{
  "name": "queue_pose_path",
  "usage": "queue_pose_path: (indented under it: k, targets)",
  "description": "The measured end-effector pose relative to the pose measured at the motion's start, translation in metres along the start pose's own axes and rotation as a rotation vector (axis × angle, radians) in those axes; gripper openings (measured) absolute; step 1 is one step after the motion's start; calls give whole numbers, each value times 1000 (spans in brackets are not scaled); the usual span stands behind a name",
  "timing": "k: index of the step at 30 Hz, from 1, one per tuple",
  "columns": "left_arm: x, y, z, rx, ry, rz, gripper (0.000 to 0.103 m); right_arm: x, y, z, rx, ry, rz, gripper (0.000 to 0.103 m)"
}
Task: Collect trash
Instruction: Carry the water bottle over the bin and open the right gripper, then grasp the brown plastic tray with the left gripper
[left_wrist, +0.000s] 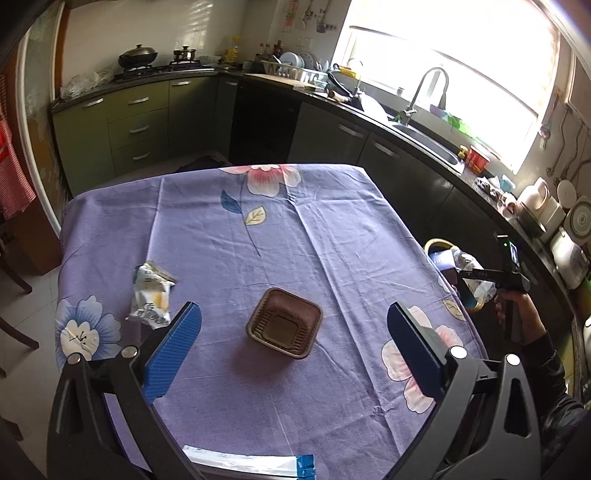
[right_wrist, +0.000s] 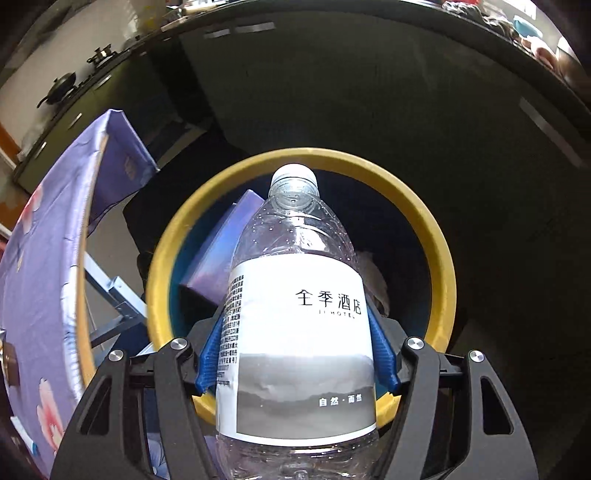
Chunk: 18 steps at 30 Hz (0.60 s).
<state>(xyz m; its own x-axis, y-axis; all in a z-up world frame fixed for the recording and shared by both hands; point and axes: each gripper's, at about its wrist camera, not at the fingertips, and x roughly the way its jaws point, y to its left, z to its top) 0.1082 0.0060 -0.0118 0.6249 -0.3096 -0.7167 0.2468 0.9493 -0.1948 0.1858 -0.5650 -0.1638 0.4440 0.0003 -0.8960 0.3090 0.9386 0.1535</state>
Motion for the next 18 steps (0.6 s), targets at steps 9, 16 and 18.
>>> queue_pose_path:
  k: [9,16,18]
  targets:
    - [22,-33,1,75,49,-15,96,-21,-13,-11,27,-106,-31,79]
    - [42,-30,-7,94,109,28,96,-73,12,-41,-27,-190,105,78]
    - [49,-27,-10,109,134,38,96,-77,35,-45,-51,-195,145,78]
